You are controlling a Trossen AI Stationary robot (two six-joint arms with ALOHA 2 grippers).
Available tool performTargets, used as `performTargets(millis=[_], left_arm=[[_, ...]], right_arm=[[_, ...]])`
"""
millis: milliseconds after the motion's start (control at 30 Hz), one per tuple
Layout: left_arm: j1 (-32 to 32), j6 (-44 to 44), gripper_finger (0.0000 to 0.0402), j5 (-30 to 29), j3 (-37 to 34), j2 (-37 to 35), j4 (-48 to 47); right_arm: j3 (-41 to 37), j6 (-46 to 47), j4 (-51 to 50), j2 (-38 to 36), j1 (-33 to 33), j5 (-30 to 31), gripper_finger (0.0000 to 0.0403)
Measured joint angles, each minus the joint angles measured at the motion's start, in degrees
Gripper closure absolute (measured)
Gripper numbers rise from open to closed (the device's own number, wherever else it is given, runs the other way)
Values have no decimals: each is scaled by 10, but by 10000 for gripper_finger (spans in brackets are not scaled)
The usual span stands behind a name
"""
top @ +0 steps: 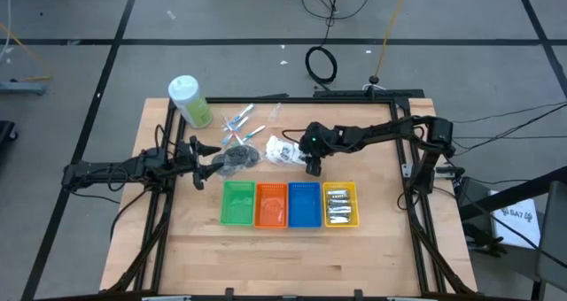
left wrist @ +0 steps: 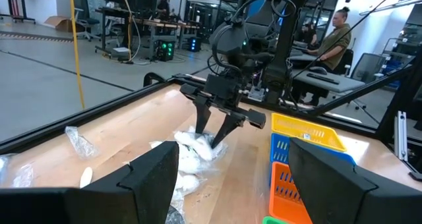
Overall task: Pick & Place Travel size toiletries
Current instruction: Put the cotton pack into the blue basket
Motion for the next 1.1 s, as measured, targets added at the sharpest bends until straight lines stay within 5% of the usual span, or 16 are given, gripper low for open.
performTargets(millis=[500,1100], left_arm=[[0,0,121,0,0,0,0],[0,0,121,0,0,0,0]], right_arm=[[-2,-4,-31,-79,9,2,387],[-29,19,-47,-205,111,0,387]])
